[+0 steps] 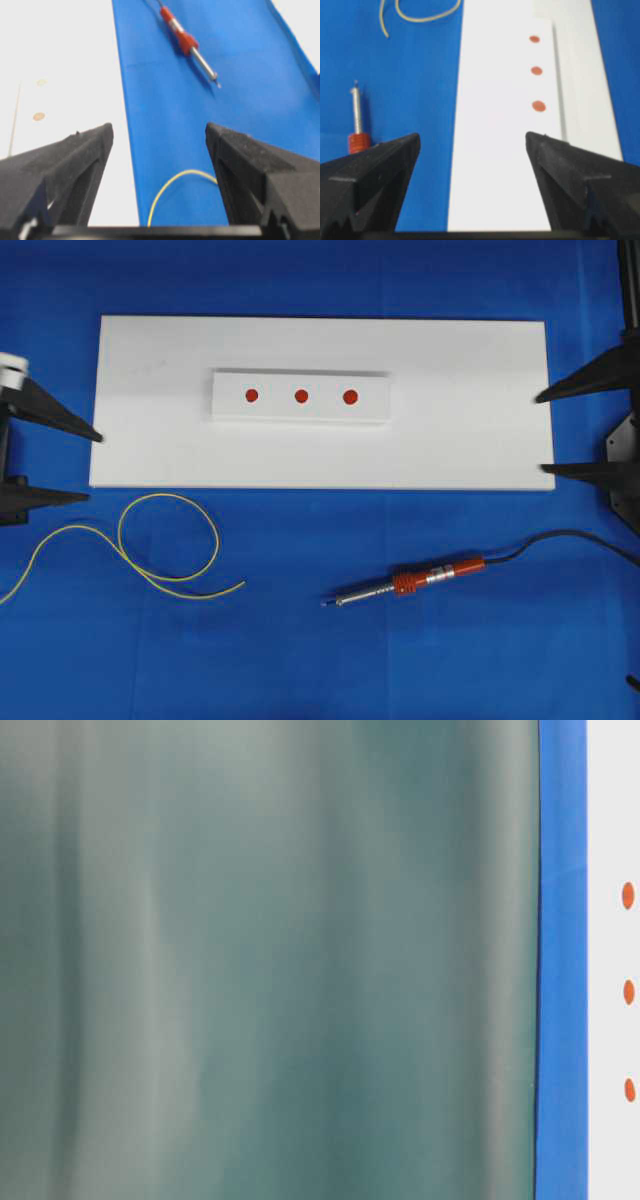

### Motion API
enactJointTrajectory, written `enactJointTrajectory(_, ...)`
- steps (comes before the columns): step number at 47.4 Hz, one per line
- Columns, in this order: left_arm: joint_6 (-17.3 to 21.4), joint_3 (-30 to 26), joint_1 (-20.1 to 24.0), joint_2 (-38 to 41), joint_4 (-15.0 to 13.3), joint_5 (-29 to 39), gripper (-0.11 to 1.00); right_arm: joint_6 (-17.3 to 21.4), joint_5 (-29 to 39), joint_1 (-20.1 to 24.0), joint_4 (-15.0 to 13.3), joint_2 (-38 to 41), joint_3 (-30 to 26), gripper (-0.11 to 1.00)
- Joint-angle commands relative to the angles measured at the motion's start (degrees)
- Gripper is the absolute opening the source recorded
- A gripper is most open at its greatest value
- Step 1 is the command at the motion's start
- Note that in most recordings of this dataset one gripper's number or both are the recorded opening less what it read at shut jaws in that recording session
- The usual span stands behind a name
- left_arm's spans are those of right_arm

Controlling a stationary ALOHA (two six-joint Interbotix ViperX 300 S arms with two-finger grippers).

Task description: Touch the tip of the soldering iron to the tip of the solder at the mark.

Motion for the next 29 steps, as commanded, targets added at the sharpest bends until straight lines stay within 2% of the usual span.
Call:
enactJointTrajectory(1, 0.0, 1.9, 1.1, -3.5, 0.2, -0.1, 0.69, 0.1, -0.4, -0.6, 0.0, -4.0, 2.2, 0.81)
enactJointTrajectory(8, 0.0, 6.1, 2.1, -8.2, 0.1, 1.1, 0.69, 2.1, -3.0, -2.5, 0.1, -6.4, 6.9, 0.81)
enactJointTrajectory(17, 0.0, 9.2, 2.1, -10.5, 0.2, 1.7, 0.68, 4.0, -8.4, -3.3, 0.1, -2.8, 11.0, 0.8)
enactJointTrajectory(23, 0.0, 10.2, 2.1, -10.5, 0.1, 1.7, 0.68, 4.8, -11.5, -3.3, 0.2, -0.1, 12.1, 0.8)
enactJointTrajectory(29, 0.0, 10.2, 2.1, -10.7, 0.2, 1.7, 0.68, 4.9, -11.8, -3.3, 0.2, 0.1, 12.1, 0.8)
